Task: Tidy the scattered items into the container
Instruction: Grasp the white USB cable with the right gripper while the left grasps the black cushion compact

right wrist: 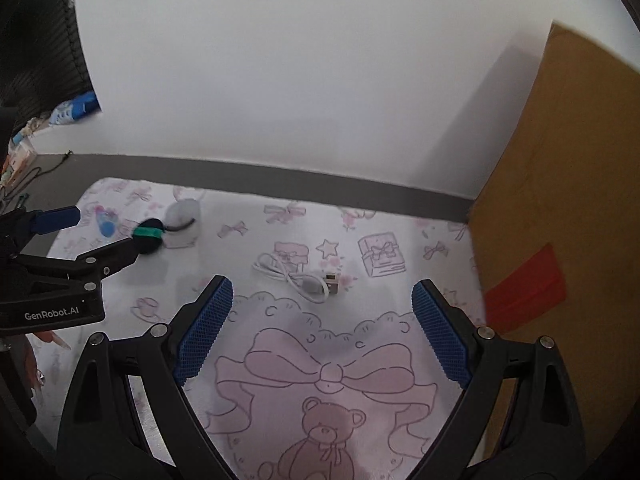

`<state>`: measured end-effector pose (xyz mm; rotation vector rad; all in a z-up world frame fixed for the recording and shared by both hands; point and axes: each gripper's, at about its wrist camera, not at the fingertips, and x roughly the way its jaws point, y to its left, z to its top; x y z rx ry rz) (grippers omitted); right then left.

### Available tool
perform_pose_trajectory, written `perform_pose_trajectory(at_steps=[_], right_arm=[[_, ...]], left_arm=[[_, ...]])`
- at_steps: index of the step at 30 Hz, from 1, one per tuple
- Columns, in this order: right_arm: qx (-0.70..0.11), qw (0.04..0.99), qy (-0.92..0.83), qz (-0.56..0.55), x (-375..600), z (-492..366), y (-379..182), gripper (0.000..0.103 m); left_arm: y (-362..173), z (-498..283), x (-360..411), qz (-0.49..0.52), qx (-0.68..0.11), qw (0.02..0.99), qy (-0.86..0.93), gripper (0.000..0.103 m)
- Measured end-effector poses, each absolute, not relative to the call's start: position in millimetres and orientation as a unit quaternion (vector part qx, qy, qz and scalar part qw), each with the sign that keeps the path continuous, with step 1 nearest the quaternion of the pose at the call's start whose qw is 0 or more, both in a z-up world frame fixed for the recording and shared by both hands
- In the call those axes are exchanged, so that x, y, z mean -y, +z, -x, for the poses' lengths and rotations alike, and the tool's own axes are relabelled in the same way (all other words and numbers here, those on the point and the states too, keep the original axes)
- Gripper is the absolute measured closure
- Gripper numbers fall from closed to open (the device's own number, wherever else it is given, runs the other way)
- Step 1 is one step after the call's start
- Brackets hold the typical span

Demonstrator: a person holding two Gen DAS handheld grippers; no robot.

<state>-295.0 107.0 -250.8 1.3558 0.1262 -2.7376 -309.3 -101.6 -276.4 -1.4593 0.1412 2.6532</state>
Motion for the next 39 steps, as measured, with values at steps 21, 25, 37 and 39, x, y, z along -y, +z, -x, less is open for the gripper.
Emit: perform_pose_trajectory(at_steps=[21,25,37,39], right_arm=[[-0.049,0.085,-0.881,-0.464,-105.9,326.7,-305.2,0.009],[-0.051,0.087,-0.883,-0.459,-107.7,324.5,-305.6,0.010],[-0.049,0.071,-0.884,-0.460,-107.3,317.3,-298.1,0.068],[-0.047,0.067,-0.884,-0.461,-106.7,319.4,-298.7,0.069]], left_arm=[[-312.2,320.1,106.8,0.465,-0.027,0.062,0.882,0.000],[-311.3,318.6,107.6,0.469,-0.026,0.061,0.880,0.000],[-301.1,303.3,106.8,0.468,-0.033,0.074,0.880,0.044],[-299.3,301.8,107.4,0.469,-0.033,0.074,0.879,0.058]])
